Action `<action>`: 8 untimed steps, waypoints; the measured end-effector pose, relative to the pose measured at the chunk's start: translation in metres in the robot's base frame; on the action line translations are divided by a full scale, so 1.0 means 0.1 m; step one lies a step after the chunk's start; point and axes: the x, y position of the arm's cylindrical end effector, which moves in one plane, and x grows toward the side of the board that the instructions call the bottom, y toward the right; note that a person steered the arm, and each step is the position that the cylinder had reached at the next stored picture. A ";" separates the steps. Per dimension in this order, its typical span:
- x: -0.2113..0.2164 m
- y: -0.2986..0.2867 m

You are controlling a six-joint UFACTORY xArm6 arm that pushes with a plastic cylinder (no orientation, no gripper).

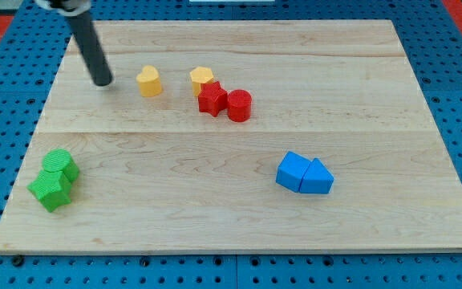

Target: Slide green star closer to the blue cube

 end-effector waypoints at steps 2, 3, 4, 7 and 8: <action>0.10 0.52; 0.18 0.67; 0.18 0.51; 1.08 -0.92; 1.63 -1.04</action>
